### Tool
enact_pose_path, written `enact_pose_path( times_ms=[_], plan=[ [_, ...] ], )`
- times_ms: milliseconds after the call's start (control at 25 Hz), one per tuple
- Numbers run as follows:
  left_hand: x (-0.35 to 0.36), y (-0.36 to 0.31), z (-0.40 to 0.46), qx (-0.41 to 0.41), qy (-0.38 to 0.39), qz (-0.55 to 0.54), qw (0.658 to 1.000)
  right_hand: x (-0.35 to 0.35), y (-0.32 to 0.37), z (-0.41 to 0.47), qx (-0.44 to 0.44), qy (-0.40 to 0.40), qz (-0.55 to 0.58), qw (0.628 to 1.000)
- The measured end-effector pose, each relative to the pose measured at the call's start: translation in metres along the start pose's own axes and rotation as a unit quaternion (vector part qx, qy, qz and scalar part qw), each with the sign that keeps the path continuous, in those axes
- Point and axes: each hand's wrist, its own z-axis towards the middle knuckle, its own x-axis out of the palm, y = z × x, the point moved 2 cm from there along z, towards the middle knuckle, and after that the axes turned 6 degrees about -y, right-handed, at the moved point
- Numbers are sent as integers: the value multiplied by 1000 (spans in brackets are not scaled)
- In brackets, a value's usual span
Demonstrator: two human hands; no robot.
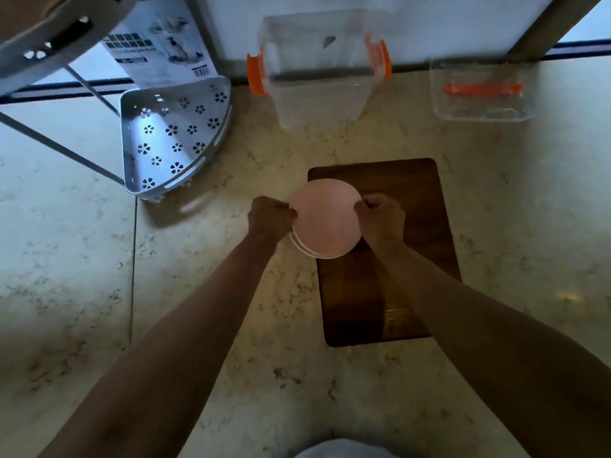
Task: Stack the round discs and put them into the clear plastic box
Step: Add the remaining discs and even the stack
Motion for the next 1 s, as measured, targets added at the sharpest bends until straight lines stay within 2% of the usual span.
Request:
enact_pose_path(
  times_ms=[240,680,1000],
  plan=[
    [3,8,-2,47,8,59,997,9,-8,5,19,-16,-23,999],
    [5,10,-5,82,-16,109,991,11,-12,0,27,-23,-30,999],
    [7,5,-12,87,-42,131,987,11,-11,-7,-36,-43,-93,994]
  ],
)
